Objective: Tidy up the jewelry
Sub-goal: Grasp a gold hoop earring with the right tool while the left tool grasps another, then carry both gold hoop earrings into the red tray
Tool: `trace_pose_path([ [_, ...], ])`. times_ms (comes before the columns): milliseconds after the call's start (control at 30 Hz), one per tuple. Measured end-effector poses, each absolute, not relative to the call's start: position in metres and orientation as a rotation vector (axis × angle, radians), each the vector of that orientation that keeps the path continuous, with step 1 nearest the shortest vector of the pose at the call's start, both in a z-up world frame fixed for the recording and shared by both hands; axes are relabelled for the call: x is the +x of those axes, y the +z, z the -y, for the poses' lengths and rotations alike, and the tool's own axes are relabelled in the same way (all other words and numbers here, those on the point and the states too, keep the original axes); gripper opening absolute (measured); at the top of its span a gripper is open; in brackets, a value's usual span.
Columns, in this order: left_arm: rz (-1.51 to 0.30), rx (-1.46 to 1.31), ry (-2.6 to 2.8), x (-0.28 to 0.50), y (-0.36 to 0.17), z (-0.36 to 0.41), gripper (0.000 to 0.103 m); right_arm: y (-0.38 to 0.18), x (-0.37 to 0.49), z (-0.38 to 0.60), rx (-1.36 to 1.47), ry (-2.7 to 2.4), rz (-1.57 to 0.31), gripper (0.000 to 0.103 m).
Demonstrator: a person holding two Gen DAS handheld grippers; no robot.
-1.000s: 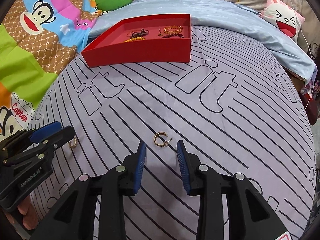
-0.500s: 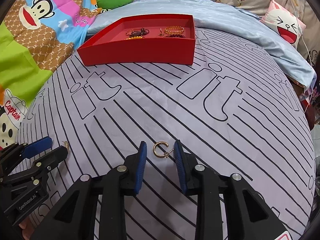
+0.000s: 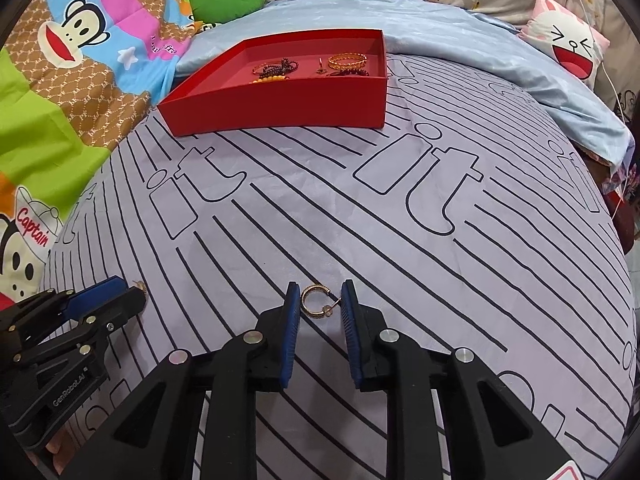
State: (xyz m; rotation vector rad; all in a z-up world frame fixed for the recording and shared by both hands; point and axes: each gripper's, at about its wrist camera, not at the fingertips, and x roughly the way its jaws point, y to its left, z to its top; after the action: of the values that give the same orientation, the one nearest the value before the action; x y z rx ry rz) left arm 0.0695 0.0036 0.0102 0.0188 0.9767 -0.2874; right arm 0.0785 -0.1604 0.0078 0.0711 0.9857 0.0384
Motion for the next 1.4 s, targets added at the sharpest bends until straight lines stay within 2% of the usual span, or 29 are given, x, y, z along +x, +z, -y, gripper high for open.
trace_pose_path([
  [900, -0.946, 0.013, -0.311, 0.079, 0.034, 0.005, 0.016, 0.042, 0.076, 0.153, 0.104, 0.101, -0.928, 0.02],
  [1400, -0.89, 0.005, -0.334, 0.12, 0.062, 0.021, 0.016, 0.073, 0.115, 0.151, 0.088, 0.12, -0.859, 0.02],
])
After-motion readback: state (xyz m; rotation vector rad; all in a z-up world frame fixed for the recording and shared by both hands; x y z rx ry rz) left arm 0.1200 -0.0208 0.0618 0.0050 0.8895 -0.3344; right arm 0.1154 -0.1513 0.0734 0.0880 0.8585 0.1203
